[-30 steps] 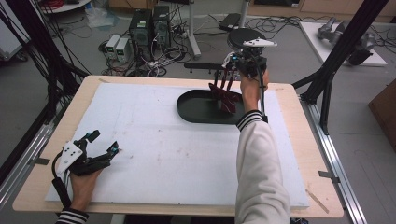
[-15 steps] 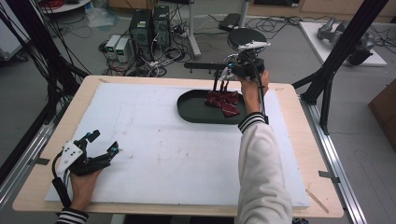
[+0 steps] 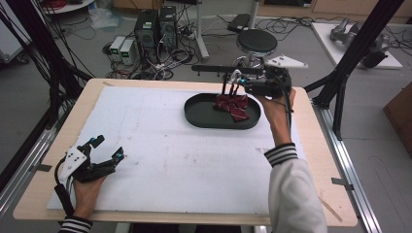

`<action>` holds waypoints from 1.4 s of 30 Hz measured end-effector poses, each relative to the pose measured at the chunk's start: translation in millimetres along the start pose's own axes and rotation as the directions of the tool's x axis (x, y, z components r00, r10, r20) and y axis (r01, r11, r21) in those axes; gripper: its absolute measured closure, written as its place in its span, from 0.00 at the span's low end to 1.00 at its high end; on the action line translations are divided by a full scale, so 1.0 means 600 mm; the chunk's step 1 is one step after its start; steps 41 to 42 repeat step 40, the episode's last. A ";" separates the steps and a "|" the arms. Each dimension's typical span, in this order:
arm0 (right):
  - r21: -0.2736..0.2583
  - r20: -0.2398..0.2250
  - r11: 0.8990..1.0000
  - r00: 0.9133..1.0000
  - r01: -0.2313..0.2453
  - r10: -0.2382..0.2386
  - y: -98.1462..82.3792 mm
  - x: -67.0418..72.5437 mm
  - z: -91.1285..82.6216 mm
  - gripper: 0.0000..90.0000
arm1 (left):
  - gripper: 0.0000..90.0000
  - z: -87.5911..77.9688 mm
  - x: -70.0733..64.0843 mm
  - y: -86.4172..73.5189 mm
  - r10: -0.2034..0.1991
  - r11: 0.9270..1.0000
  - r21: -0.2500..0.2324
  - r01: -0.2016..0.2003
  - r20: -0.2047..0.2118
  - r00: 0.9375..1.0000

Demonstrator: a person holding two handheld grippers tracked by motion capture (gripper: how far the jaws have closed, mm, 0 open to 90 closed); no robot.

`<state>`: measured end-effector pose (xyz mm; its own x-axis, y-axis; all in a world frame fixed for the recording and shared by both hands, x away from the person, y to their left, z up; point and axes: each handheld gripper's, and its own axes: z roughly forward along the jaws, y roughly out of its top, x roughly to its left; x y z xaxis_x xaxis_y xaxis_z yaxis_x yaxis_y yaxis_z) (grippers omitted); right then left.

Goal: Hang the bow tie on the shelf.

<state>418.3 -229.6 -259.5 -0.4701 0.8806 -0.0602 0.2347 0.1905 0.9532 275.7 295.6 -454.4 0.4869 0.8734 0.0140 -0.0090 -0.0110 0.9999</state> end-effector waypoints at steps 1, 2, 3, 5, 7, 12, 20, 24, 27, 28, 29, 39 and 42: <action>-0.016 -0.009 1.000 1.000 0.001 -0.002 -0.006 0.005 -0.017 0.12 | 0.18 0.000 0.001 0.000 -0.008 1.000 -0.003 0.008 0.002 1.000; -0.016 -0.009 1.000 1.000 0.001 -0.002 -0.006 0.005 -0.017 0.12 | 0.18 0.000 0.002 0.000 -0.014 1.000 -0.003 0.014 0.004 1.000; -0.031 -0.020 0.999 1.000 0.006 -0.007 -0.013 0.009 -0.035 0.12 | 0.18 -0.001 0.002 0.000 -0.012 1.000 -0.007 0.012 0.006 1.000; -0.081 -0.037 0.997 0.999 0.011 -0.014 -0.031 0.025 -0.074 0.12 | 0.18 -0.001 0.001 0.000 -0.011 1.000 -0.009 0.011 0.007 1.000; -0.139 -0.047 0.990 0.999 0.009 -0.016 -0.051 0.037 -0.105 0.12 | 0.18 -0.001 0.001 0.000 -0.008 1.000 -0.006 0.008 0.007 1.000; -0.240 -0.054 0.970 0.998 0.028 -0.043 -0.123 0.067 -0.165 0.12 | 0.18 0.000 0.004 0.000 -0.023 1.000 -0.003 0.023 0.012 1.000; -0.283 -0.033 0.959 0.999 -0.021 0.012 -0.261 0.086 -0.189 0.12 | 0.18 -0.001 0.003 -0.001 -0.024 1.000 -0.012 0.024 0.007 1.000; -0.275 -0.024 0.959 0.998 -0.068 0.064 -0.322 0.088 -0.178 0.12 | 0.18 -0.001 0.003 -0.001 -0.025 1.000 -0.012 0.025 0.003 1.000; -0.245 0.007 0.968 0.998 -0.056 0.059 -0.359 0.087 -0.167 0.12 | 0.18 -0.002 0.003 -0.001 -0.024 1.000 -0.015 0.024 0.002 1.000; -0.242 0.009 0.969 0.998 -0.056 0.061 -0.364 0.088 -0.166 0.12 | 0.18 -0.002 0.003 -0.001 -0.021 1.000 -0.014 0.021 0.002 1.000; -0.242 0.009 0.969 0.998 -0.056 0.061 -0.364 0.088 -0.166 0.12 | 0.18 -0.003 0.002 -0.001 -0.017 1.000 -0.013 0.017 0.000 1.000; -0.216 0.018 0.976 0.999 -0.030 0.035 -0.381 0.093 -0.157 0.12 | 0.18 -0.002 0.001 -0.001 -0.013 1.000 -0.014 0.013 -0.003 1.000; -0.217 0.018 0.976 0.999 -0.035 0.039 -0.381 0.093 -0.157 0.12 | 0.18 -0.002 0.001 -0.001 -0.010 1.000 -0.011 0.010 -0.004 1.000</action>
